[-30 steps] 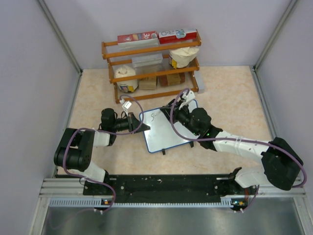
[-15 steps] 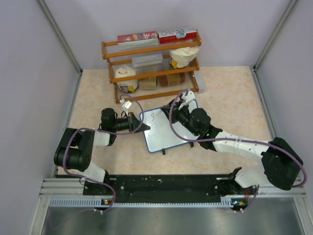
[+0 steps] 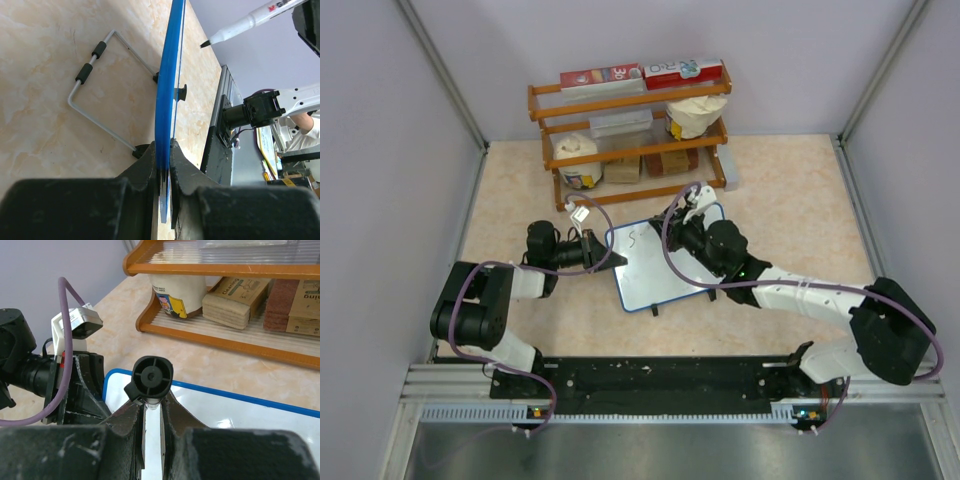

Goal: Write a sentence on the whiteboard

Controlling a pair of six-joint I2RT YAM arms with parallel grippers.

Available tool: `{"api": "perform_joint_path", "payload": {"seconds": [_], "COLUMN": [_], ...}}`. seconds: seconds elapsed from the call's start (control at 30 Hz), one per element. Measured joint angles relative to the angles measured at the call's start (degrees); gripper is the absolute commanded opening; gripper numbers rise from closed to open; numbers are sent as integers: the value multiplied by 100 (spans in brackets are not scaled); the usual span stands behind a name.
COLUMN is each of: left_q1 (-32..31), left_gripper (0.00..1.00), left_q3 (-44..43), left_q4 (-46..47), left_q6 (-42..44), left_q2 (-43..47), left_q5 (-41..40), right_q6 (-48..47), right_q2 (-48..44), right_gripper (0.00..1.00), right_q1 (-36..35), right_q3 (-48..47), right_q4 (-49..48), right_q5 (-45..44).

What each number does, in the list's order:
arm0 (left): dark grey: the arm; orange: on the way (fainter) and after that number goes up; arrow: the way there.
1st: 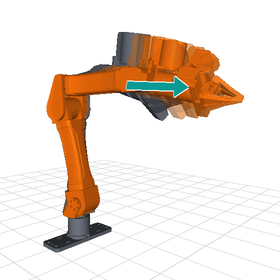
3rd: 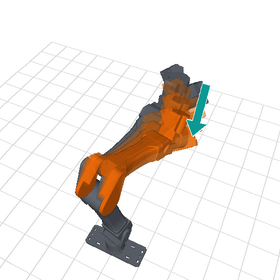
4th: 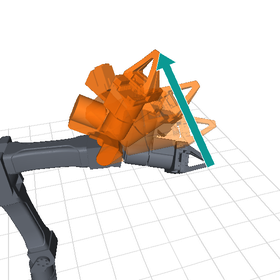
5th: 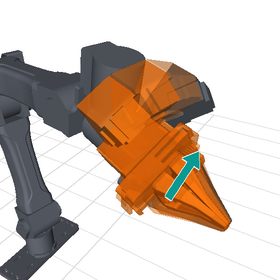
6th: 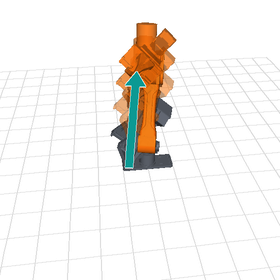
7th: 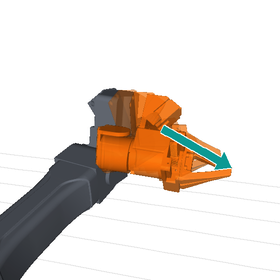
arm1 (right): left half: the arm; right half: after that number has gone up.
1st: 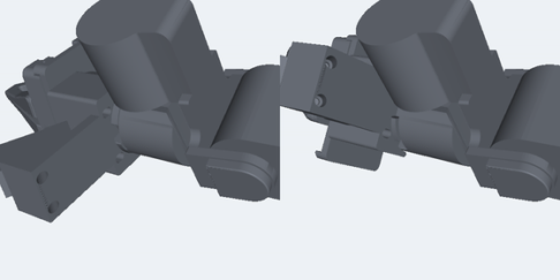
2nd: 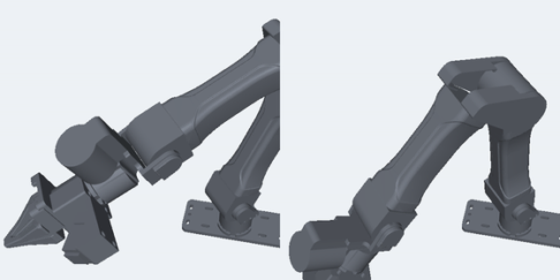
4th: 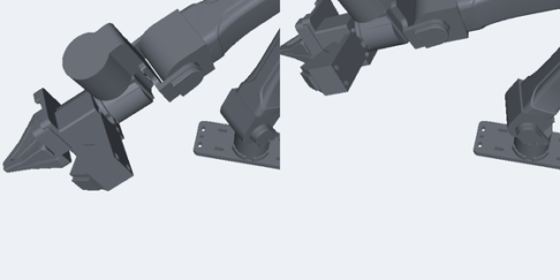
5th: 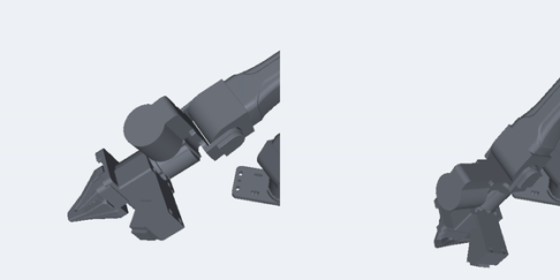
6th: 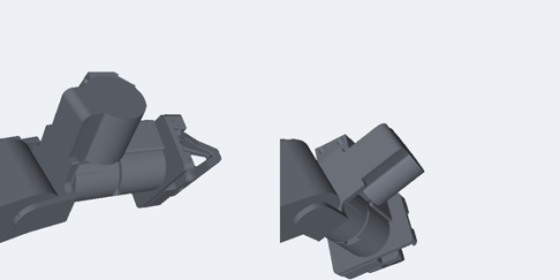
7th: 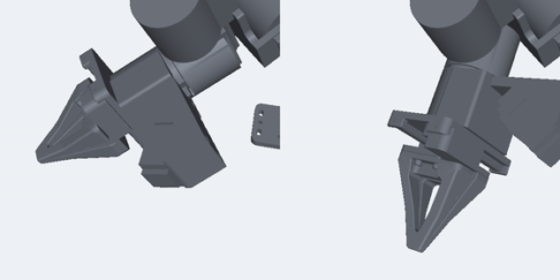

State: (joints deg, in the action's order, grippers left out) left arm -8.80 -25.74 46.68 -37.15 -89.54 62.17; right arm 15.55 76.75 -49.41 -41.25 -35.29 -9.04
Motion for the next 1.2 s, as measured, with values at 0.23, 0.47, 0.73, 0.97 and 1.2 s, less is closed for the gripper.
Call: {"api": "perform_joint_path", "payload": {"seconds": [0.23, 0.47, 0.73, 0.97, 1.2], "left_q1": [0, 0, 0, 0, 2], "left_gripper": [0, 0, 0, 0, 0], "left_q3": [0, 0, -4, -9, -11], "left_q4": [0, 0, 0, -17, -15], "left_q6": [0, 0, 0, -9, -7], "left_q2": [0, 0, 0, -17, -37], "left_q5": [0, 2, 4, 0, 2], "right_q6": [2, 4, 9, 72, 74], "right_q2": [256, 289, 308, 514, 518], "right_gripper": [0, 0, 0, 0, 0], "right_q1": [0, 0, 0, -7, -11], "right_q3": [-107, -131, -238, -317, -317], "right_q4": [85, 105, 101, 83, 96], "right_q5": [-11, -7, 11, 33, 33]}}
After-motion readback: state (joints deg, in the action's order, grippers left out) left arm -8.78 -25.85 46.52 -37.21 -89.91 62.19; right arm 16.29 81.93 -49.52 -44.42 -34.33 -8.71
